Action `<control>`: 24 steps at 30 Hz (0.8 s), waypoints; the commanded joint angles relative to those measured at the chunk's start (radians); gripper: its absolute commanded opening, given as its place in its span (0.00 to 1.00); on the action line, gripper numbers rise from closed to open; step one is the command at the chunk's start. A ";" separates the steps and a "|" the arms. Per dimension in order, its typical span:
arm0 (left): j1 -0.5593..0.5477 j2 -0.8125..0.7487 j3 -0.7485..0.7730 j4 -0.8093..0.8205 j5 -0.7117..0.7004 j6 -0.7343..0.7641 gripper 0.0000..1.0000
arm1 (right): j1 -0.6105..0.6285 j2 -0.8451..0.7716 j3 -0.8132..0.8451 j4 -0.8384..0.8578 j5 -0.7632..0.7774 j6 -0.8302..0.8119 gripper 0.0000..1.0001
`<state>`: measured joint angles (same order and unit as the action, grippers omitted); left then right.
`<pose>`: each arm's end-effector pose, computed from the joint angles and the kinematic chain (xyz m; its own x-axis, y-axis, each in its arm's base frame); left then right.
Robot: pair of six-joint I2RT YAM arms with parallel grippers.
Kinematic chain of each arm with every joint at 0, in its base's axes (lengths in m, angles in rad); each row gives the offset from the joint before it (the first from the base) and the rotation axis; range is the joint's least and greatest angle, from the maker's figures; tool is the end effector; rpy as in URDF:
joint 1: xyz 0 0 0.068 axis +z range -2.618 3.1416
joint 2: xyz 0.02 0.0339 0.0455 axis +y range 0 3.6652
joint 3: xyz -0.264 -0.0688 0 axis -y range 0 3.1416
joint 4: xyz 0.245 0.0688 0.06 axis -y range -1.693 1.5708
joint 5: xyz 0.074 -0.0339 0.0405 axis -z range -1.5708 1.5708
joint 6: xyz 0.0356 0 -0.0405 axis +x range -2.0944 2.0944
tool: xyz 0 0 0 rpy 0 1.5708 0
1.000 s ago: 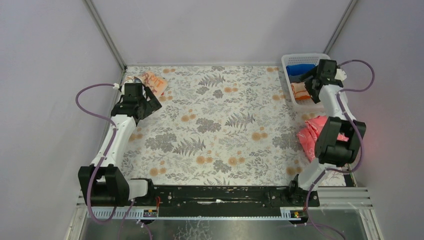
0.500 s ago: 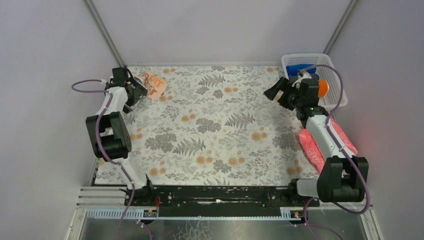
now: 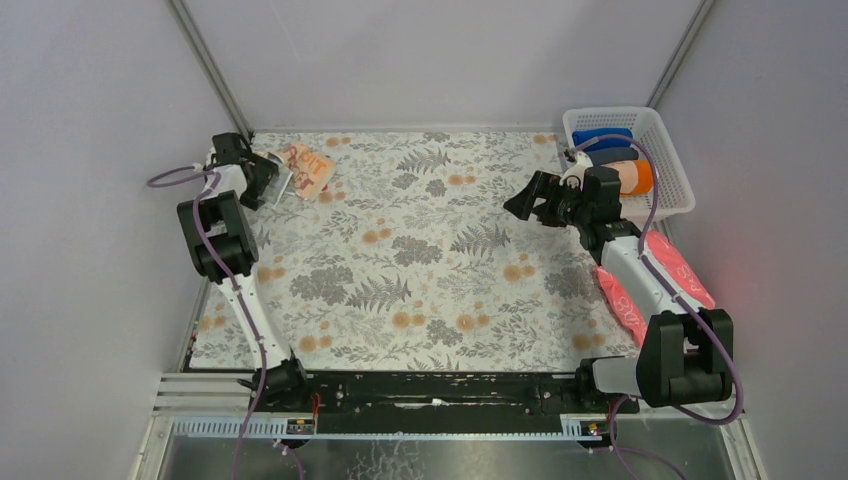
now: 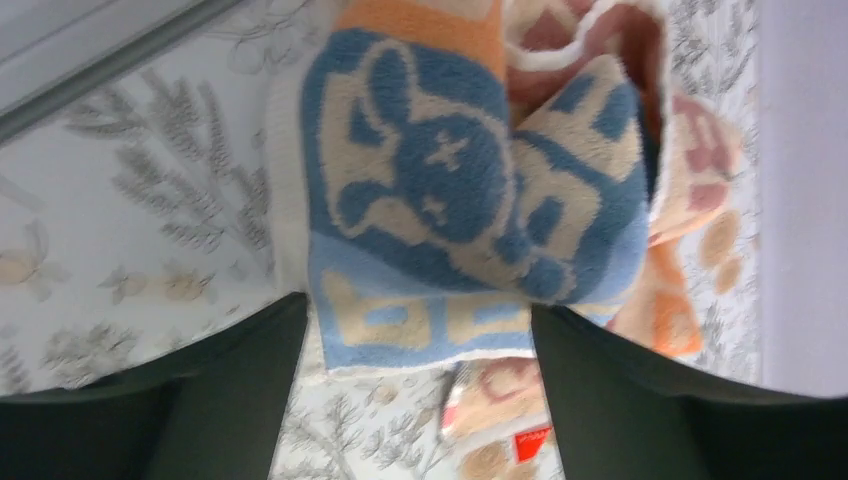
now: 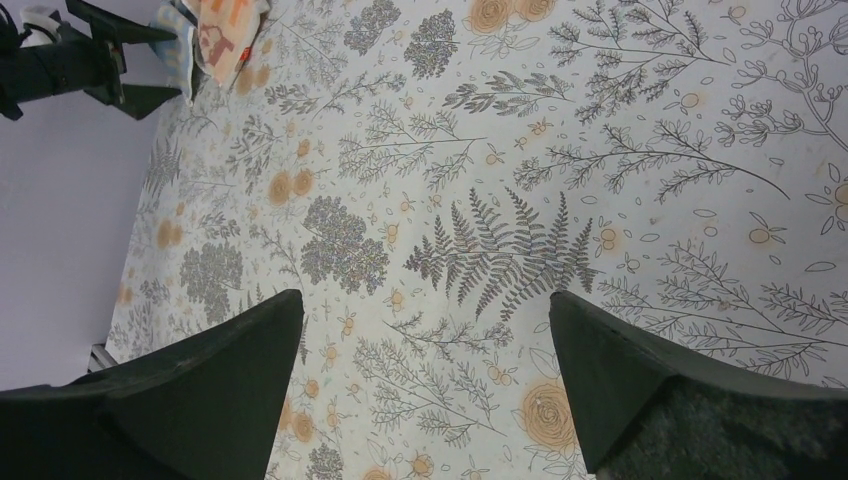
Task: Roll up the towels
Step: Move the towel to the center of the board.
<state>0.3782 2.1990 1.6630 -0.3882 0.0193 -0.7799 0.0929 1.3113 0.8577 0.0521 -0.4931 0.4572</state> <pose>0.4486 0.1775 0.1661 -0.2754 -0.8659 -0.4175 -0.7764 0.4564 -0.4346 0.2929 0.0442 0.2741 -0.5767 0.3368 -0.7443 -0.2908 0.7667 0.5723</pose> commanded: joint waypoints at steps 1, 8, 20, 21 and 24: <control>0.007 0.119 0.074 0.051 0.097 -0.057 0.72 | 0.010 -0.015 0.007 0.042 -0.039 -0.043 0.99; -0.101 0.064 -0.041 0.041 0.185 -0.001 0.21 | 0.021 -0.003 0.014 0.035 -0.038 -0.043 0.99; -0.654 -0.185 -0.364 0.014 0.159 0.048 0.00 | 0.100 -0.011 0.033 -0.032 -0.007 -0.077 0.99; -0.703 -0.203 -0.372 -0.006 0.146 0.060 0.00 | 0.110 -0.011 0.034 -0.037 -0.004 -0.083 0.99; -0.854 -0.274 -0.386 -0.076 0.082 0.104 0.00 | 0.141 -0.001 0.038 -0.053 0.008 -0.098 1.00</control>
<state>-0.3489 2.0129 1.3106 -0.3355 0.1684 -0.7475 0.1928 1.3113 0.8589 0.0185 -0.5037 0.3969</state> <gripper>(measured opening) 0.011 0.994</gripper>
